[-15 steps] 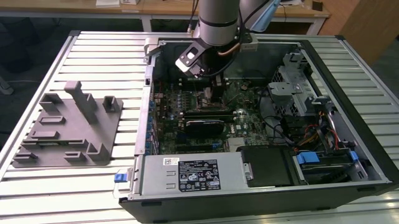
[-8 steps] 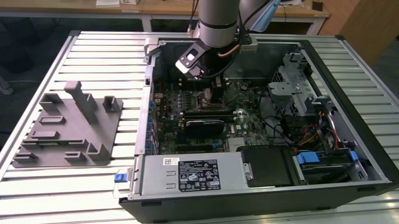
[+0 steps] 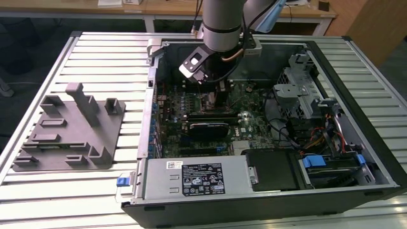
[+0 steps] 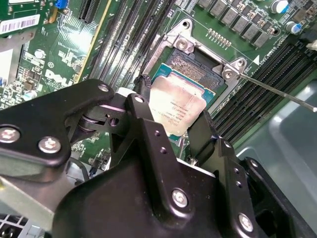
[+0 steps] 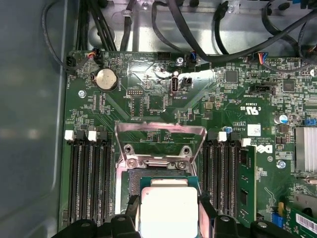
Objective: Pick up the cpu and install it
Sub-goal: 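Place the cpu into insertion slot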
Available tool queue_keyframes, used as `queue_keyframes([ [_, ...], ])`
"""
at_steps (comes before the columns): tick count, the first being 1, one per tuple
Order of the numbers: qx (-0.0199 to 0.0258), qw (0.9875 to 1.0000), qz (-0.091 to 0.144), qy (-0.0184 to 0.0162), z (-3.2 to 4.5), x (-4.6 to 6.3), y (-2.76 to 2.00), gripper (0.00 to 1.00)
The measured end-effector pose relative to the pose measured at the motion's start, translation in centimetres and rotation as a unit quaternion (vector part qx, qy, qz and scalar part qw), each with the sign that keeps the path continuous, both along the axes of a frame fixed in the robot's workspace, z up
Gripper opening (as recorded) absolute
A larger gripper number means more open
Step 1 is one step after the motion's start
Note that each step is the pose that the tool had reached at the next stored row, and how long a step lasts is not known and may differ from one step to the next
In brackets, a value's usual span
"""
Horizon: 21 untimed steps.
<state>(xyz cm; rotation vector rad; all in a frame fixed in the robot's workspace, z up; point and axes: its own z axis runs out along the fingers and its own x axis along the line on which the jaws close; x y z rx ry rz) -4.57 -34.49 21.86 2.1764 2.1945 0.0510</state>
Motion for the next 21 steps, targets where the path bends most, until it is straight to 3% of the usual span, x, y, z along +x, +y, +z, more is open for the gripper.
queue_keyframes([
  [21,-0.0049,1.0,-0.001,0.0,-0.99,0.0,0.63,0.55],
])
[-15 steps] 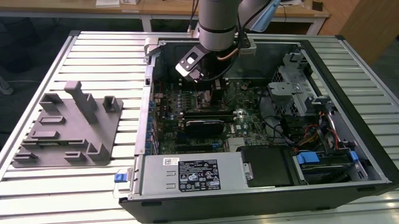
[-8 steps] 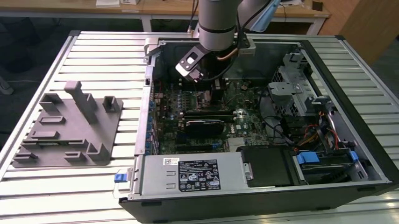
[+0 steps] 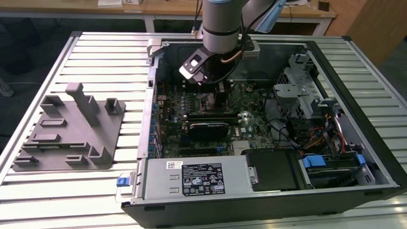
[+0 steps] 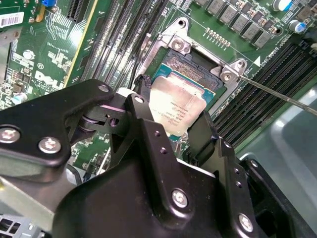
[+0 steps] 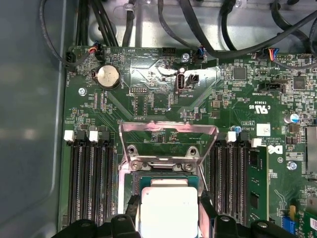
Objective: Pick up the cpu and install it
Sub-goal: 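Place the cpu into insertion slot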
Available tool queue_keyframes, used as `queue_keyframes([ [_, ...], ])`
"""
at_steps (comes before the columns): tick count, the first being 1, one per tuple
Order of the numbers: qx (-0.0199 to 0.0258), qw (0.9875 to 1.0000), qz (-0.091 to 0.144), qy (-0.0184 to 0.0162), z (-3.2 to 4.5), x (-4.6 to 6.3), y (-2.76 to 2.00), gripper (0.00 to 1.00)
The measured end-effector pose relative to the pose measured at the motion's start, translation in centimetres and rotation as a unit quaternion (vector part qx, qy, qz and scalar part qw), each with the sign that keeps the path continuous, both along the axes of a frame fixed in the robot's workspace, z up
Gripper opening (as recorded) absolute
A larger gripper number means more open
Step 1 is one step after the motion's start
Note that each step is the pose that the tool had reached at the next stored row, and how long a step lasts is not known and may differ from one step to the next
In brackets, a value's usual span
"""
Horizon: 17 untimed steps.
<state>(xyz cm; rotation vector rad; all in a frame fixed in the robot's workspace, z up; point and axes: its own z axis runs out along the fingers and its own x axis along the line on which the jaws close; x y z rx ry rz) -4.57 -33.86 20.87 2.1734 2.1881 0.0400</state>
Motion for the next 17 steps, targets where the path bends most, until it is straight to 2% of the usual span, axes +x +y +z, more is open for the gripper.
queue_keyframes([
  [11,-0.0001,1.0,-0.003,0.0001,-0.65,-0.01,0.02,0.55],
  [17,-0.0001,1.0,-0.003,0.0001,-0.77,-0.08,0.03,0.55],
])
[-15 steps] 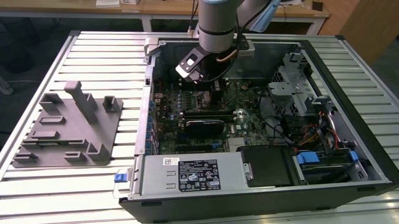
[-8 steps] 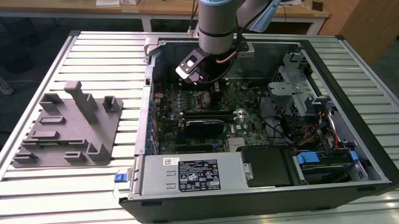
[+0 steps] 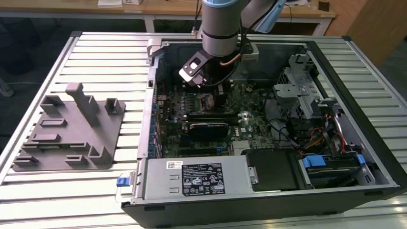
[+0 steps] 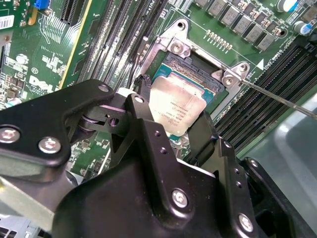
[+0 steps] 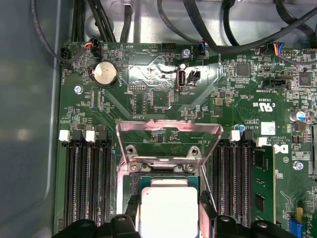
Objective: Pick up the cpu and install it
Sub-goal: 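Place the cpu into insertion slot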
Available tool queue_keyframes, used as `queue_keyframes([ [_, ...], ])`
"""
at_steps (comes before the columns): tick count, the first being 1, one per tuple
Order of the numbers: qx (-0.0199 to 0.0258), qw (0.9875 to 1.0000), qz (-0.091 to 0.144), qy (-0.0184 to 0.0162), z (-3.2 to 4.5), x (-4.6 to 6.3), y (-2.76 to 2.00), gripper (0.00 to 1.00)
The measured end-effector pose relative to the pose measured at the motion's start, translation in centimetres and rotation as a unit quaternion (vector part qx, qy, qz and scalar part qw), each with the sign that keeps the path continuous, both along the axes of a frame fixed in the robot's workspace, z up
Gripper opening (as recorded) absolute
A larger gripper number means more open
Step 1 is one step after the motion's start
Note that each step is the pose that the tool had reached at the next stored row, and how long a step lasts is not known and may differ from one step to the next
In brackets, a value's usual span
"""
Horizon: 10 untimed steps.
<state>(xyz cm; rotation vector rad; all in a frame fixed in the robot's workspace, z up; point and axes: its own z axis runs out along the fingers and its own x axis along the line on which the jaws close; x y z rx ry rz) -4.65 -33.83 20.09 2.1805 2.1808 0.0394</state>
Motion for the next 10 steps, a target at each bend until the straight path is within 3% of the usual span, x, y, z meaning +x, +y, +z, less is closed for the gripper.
queue_keyframes([
  [10,0.0001,1.0,0.0,0.0,-0.12,-0.16,0.04,0.55],
])
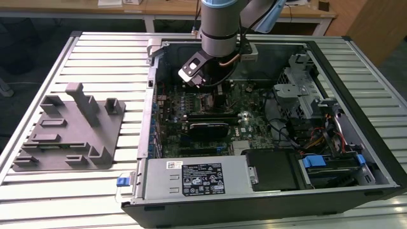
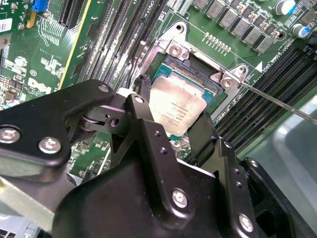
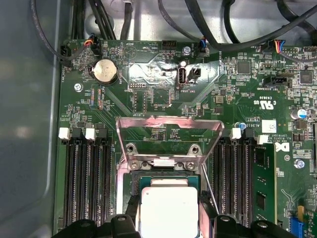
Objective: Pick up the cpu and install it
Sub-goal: 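Place the cpu into insertion slot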
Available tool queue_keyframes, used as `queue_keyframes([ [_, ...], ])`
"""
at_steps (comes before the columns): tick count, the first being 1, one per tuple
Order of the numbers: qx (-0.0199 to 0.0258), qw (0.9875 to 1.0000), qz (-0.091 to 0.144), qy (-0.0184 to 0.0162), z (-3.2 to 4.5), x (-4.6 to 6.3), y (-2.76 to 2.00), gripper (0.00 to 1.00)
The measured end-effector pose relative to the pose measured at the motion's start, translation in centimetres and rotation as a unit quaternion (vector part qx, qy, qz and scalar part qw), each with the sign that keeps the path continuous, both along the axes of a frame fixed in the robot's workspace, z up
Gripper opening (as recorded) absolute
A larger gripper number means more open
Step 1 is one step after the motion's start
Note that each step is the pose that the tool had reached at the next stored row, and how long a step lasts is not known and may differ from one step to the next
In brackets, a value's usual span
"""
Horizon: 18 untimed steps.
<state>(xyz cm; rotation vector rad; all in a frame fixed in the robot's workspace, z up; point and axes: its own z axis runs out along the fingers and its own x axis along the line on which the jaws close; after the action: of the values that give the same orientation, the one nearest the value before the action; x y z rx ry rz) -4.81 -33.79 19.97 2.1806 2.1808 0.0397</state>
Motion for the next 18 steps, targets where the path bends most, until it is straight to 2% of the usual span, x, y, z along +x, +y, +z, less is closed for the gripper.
queue_keyframes([
  [18,-0.0002,1.0,0.0,0.0021,-0.62,-0.03,0.19,0.55],
])
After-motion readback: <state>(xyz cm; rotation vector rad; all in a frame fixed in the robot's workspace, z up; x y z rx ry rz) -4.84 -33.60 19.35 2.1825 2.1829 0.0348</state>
